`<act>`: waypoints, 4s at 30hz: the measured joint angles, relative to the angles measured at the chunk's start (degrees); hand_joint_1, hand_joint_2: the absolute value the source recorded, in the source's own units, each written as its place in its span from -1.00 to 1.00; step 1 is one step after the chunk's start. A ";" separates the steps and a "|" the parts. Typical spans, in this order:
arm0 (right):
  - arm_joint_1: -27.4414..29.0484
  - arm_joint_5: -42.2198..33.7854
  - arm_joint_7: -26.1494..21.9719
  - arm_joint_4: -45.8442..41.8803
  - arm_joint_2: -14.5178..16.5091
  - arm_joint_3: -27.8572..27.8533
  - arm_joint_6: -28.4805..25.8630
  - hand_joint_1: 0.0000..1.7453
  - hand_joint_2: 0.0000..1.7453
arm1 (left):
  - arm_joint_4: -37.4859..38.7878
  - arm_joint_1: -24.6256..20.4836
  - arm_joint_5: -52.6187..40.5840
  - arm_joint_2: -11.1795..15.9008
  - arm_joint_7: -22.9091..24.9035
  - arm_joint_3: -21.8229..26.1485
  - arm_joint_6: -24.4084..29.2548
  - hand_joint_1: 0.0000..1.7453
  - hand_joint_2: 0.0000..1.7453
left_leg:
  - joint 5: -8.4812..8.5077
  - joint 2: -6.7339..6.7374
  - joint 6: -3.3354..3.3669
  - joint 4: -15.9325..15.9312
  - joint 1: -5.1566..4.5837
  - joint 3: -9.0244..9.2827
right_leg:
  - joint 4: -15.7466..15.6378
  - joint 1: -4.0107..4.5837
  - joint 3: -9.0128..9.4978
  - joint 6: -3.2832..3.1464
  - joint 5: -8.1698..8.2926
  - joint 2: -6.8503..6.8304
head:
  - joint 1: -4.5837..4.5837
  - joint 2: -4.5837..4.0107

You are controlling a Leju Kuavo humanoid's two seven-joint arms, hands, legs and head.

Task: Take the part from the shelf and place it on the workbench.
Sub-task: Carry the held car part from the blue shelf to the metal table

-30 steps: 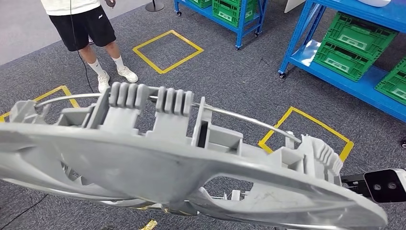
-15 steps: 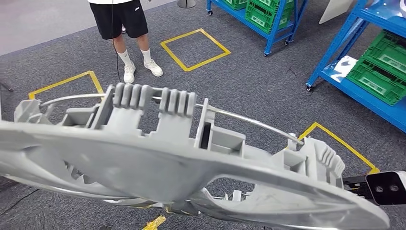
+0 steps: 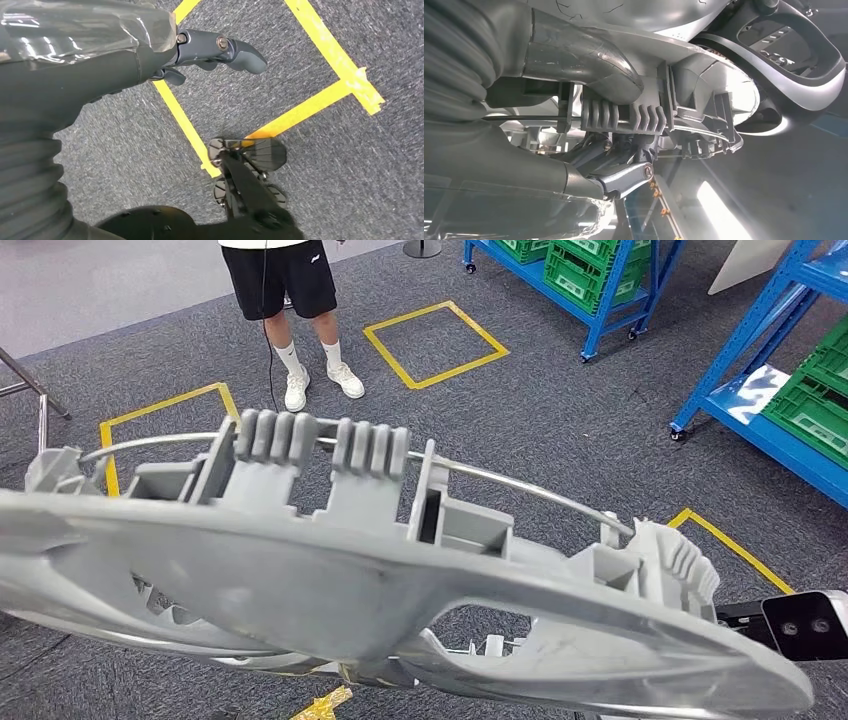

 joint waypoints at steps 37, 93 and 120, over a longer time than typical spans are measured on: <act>-0.98 2.01 -3.00 1.56 -0.92 -0.40 0.87 1.00 1.00 | 0.77 -0.81 -3.26 -0.27 0.30 2.85 -1.30 -1.00 1.00 | 2.74 0.52 2.21 -10.26 -1.22 5.66 | 0.45 0.16 -0.89 1.23 0.21 -0.05 | 0.11 0.00; -1.23 2.97 -4.10 2.86 -0.68 -0.57 1.33 1.00 1.00 | 2.25 -0.17 -4.50 -0.55 0.15 5.02 -1.46 -1.00 1.00 | 2.41 2.12 -0.02 -5.26 0.32 2.21 | -0.05 -0.43 0.13 0.80 0.07 -2.48 | 0.03 0.00; -1.44 3.09 -4.20 2.99 -0.90 0.05 0.94 1.00 1.00 | 2.47 -0.04 -5.38 -0.58 -0.54 6.16 -1.43 -1.00 1.00 | -3.48 -0.66 -0.10 7.16 -0.04 -4.09 | 0.75 -0.12 -1.82 -0.22 1.28 0.39 | 0.09 0.00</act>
